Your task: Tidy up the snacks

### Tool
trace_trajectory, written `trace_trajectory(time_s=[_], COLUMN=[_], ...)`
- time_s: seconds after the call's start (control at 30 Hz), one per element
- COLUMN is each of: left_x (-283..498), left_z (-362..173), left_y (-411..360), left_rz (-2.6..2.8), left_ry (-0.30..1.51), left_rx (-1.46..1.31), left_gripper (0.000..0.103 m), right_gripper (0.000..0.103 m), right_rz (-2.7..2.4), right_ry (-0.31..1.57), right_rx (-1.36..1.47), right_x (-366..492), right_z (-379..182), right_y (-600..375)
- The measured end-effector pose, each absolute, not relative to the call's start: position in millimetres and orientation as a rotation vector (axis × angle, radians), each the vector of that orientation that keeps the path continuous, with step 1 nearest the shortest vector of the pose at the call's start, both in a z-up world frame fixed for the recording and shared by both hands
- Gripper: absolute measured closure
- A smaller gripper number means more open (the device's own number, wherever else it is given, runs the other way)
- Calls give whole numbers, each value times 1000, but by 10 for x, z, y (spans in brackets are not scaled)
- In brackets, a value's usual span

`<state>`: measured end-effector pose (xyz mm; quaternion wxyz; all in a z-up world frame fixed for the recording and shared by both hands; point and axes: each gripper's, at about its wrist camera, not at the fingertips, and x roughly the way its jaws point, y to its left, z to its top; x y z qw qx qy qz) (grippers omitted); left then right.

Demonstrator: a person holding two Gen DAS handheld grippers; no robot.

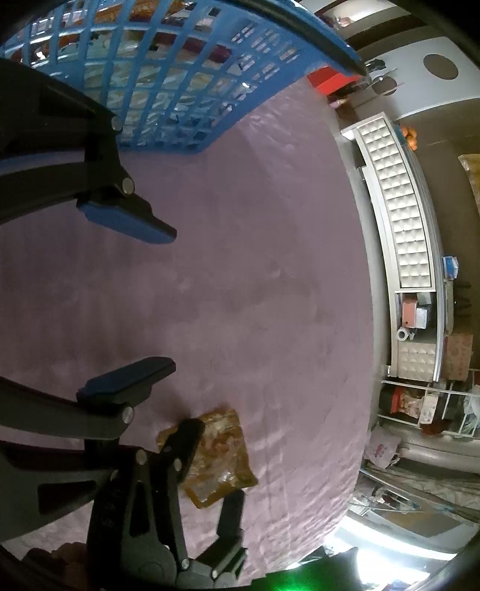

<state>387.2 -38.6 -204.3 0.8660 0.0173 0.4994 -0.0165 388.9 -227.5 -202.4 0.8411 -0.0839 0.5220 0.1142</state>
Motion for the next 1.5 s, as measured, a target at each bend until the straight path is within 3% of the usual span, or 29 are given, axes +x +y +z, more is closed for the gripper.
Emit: trace_trajectory(time_s=[0.2,0.27,0.4,0.47,0.57,1.0,1.5], left_x=[3779,3772,3780,3778,3774,3495,2636], left_z=[-2077,-2103,-2143,-2138,-2128,-1856,-818], left_y=[-392,-385,-345,-340,-350,-400,-382], left_rz=[-37,-47,-49,-47,-47,-68,-87], left_ry=[1037,1042,1046,1043,1040,1006,804], left_rx=[61,54,21,20,28,-6,-4], left_gripper=[42,42,42,42,42,42,42], right_gripper=[15,35,45,60,72,81,84], right_rz=[274,279,316,327,327,385,403], right_ry=[1043,1033,1013,998,943,950,789], right_rx=[-207,-219,-266,-296,-401,-193,-202], right_x=[3813,3786,3752,3713,3595,3495,2662], right_z=[-2051,-2027,-2014,-2006,-2005,-1761,-703], right_y=[-2238,-2254,-2223,-2163,-1994,-2176,-2140])
